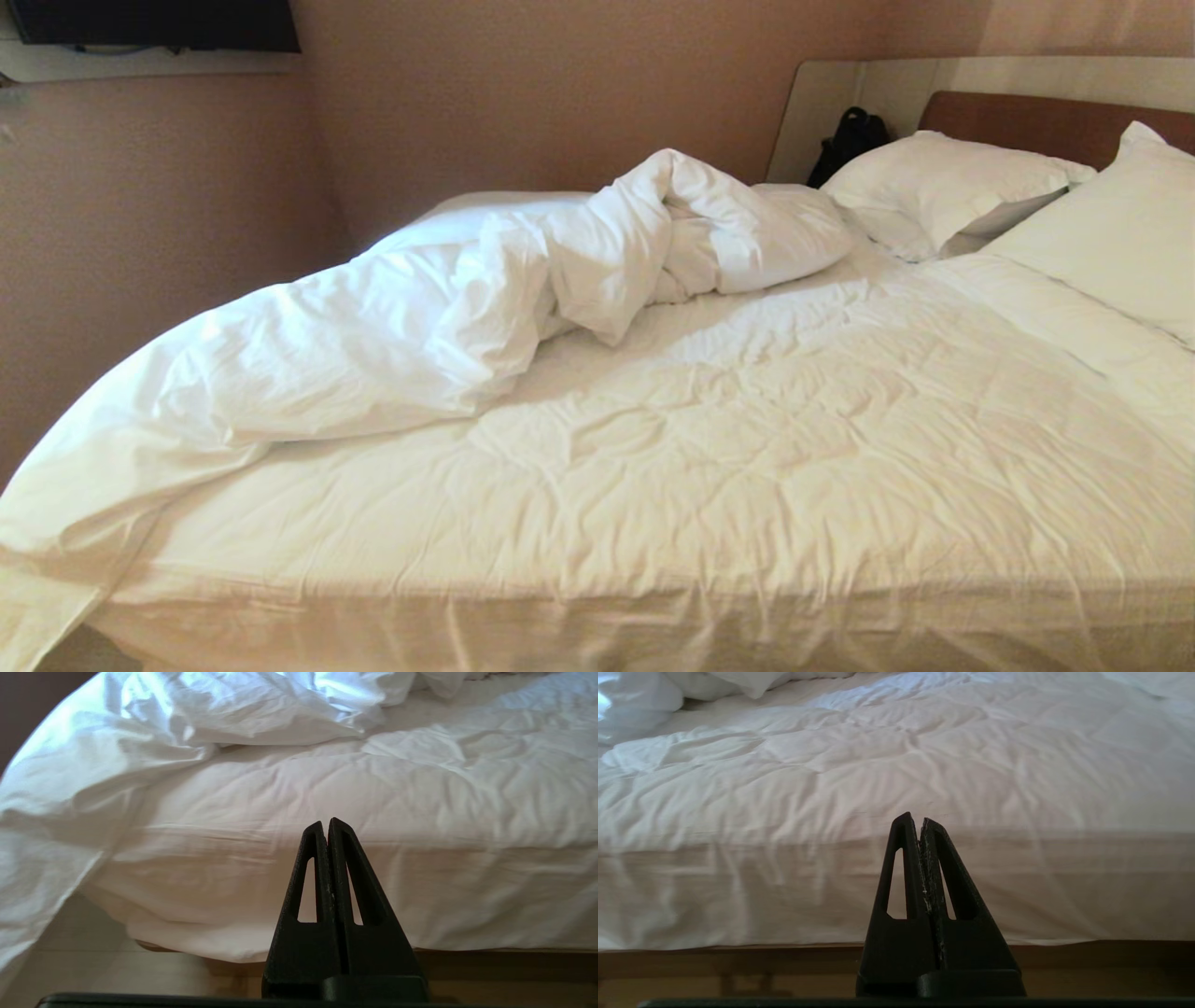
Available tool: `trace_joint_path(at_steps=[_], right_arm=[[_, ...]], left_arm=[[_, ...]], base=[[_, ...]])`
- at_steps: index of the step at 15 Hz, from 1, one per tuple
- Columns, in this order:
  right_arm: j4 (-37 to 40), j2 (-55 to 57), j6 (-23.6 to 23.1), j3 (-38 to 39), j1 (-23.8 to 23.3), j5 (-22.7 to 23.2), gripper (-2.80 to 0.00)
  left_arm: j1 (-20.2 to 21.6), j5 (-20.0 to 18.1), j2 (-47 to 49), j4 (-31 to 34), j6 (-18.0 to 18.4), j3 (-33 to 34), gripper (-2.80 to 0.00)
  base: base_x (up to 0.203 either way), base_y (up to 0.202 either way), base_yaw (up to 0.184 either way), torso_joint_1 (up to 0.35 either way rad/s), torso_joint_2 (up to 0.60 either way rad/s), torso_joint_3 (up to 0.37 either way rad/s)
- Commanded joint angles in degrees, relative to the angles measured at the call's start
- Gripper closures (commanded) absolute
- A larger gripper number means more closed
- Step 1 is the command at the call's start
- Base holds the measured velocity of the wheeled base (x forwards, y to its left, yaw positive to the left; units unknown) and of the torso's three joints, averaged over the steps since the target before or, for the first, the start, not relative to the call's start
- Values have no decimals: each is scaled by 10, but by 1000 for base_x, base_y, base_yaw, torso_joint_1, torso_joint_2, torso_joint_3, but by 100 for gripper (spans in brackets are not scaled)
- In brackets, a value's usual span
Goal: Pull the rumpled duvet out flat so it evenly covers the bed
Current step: Hold the folded corner of the quilt
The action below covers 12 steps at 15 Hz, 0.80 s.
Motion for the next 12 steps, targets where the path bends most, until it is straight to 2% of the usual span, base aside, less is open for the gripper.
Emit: trace_joint_path(at_steps=[1,12], right_arm=[[0,1,-1,0,0,0,0],[0,1,-1,0,0,0,0]], left_arm=[[0,0,1,0,-1,0,0],[0,0,1,0,-1,0,0]], base=[[0,-194,-3,0,-2,5],[0,-196,2,3,2,2]])
